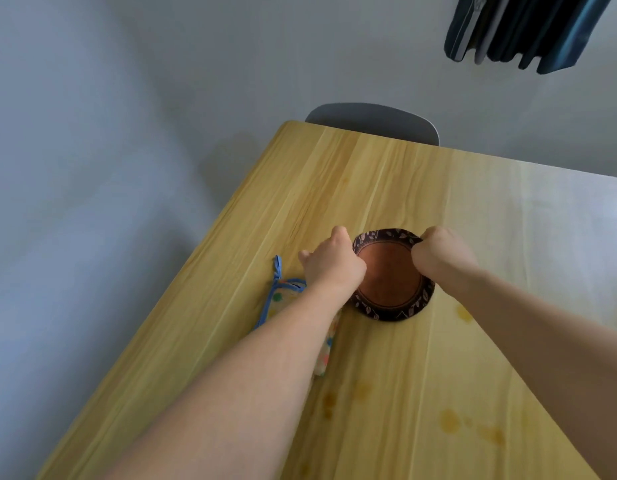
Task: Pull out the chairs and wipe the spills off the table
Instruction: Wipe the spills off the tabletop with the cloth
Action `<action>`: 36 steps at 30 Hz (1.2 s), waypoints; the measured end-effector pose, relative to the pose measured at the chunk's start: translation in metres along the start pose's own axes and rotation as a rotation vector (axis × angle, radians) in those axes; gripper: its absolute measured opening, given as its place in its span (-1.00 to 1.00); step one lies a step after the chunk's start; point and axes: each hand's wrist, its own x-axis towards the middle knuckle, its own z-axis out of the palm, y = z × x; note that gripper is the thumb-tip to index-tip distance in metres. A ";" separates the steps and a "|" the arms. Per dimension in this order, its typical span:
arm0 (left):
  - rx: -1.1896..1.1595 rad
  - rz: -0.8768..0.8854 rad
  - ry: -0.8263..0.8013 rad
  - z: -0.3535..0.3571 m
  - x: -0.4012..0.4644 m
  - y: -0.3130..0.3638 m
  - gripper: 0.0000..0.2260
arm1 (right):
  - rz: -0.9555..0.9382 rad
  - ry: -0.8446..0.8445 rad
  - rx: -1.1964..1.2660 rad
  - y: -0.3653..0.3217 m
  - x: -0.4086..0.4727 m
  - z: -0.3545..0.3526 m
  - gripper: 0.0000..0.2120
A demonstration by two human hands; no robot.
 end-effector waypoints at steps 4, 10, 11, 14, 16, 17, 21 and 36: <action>-0.264 -0.070 0.043 -0.041 -0.001 -0.014 -0.83 | -0.062 0.023 0.070 -0.031 -0.015 -0.012 -0.73; -0.216 -0.218 0.088 -0.112 -0.023 -0.099 -0.86 | -0.148 -0.152 0.094 -0.099 -0.072 0.026 -0.66; -0.204 -0.254 0.083 -0.123 -0.031 -0.121 -0.86 | -0.171 -0.192 0.090 -0.113 -0.085 0.039 -0.65; -0.204 -0.341 0.046 -0.135 -0.056 -0.175 -0.81 | -0.222 -0.301 0.042 -0.138 -0.119 0.073 -0.69; -0.202 -0.390 0.038 -0.137 -0.075 -0.208 -0.82 | -0.243 -0.363 0.006 -0.148 -0.138 0.096 -0.77; -0.195 -0.409 0.040 -0.138 -0.083 -0.221 -0.82 | -0.256 -0.384 -0.006 -0.151 -0.146 0.107 -0.79; -0.144 -0.453 0.055 -0.137 -0.105 -0.255 -0.83 | -0.290 -0.433 -0.057 -0.159 -0.162 0.142 -0.75; 0.221 -0.443 0.238 -0.120 -0.130 -0.246 -0.71 | -0.349 -0.329 -0.200 -0.167 -0.142 0.151 -0.75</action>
